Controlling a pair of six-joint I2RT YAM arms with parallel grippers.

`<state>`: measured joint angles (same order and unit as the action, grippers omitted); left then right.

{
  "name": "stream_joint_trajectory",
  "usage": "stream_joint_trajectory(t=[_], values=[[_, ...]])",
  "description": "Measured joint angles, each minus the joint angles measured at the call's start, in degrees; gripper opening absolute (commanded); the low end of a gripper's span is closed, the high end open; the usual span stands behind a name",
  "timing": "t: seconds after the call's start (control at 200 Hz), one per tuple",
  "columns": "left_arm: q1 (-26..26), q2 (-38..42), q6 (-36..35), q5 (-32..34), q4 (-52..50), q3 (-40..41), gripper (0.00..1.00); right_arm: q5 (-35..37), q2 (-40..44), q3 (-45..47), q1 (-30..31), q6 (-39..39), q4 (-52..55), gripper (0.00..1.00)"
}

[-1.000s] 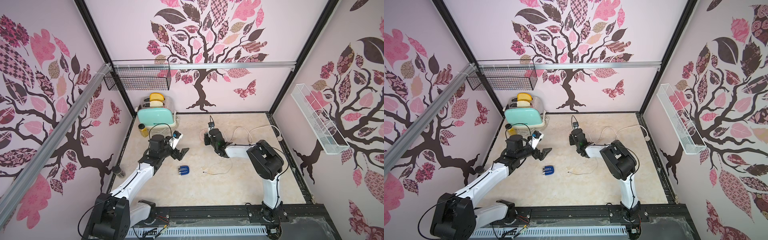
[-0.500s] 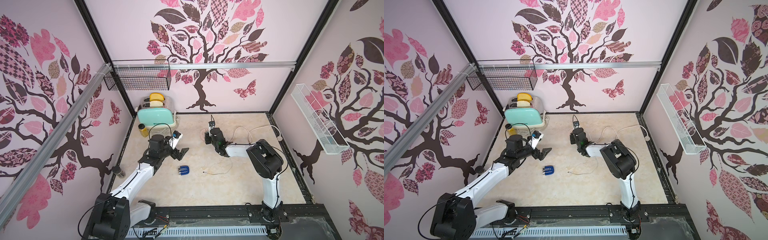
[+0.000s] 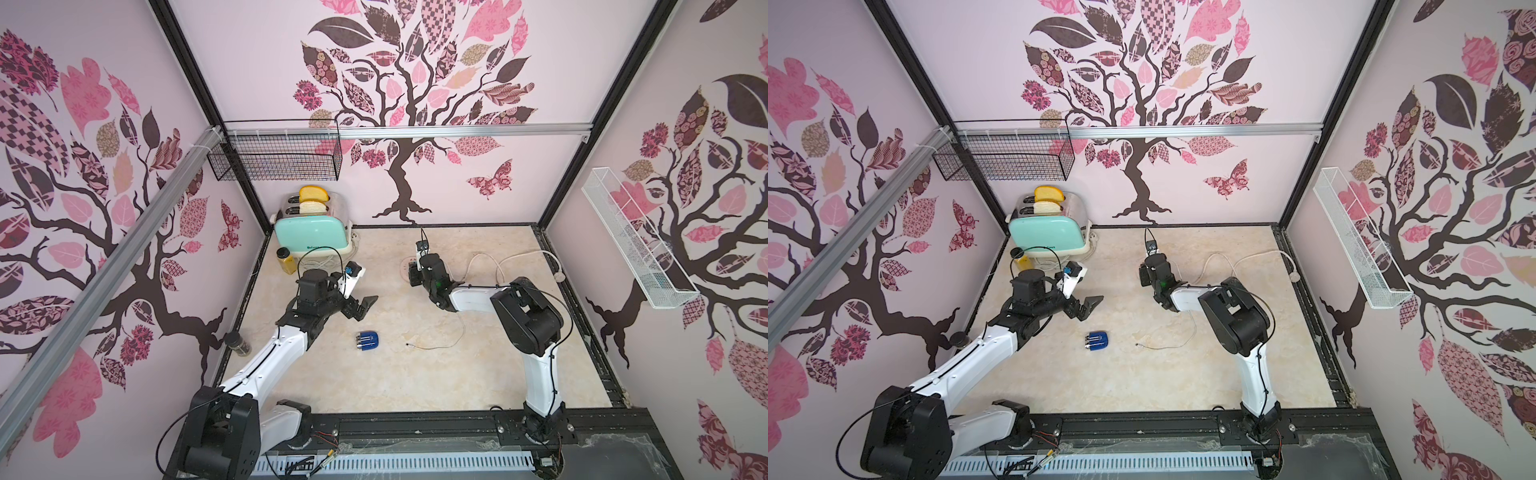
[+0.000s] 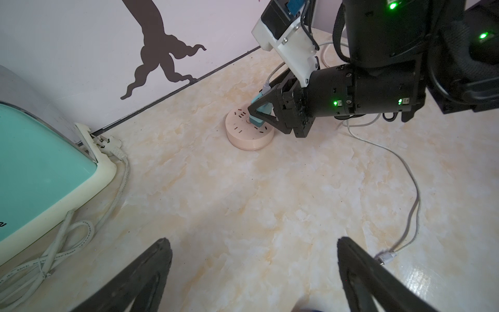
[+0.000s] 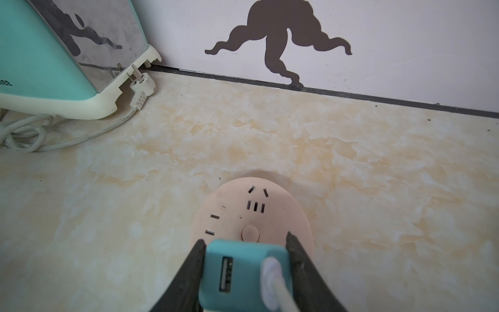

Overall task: Charge the electric shaver
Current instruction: Insert the plug into the socket.

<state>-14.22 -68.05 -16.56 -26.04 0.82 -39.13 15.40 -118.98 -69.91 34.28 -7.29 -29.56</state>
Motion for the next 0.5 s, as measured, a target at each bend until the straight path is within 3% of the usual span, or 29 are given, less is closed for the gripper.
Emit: stream_joint_trajectory(t=[0.5], values=[[0.1,-0.2,0.0,-0.2,0.0,0.4,0.98,-0.2,-0.7,-1.3,-0.3,-1.1,1.2,0.0]])
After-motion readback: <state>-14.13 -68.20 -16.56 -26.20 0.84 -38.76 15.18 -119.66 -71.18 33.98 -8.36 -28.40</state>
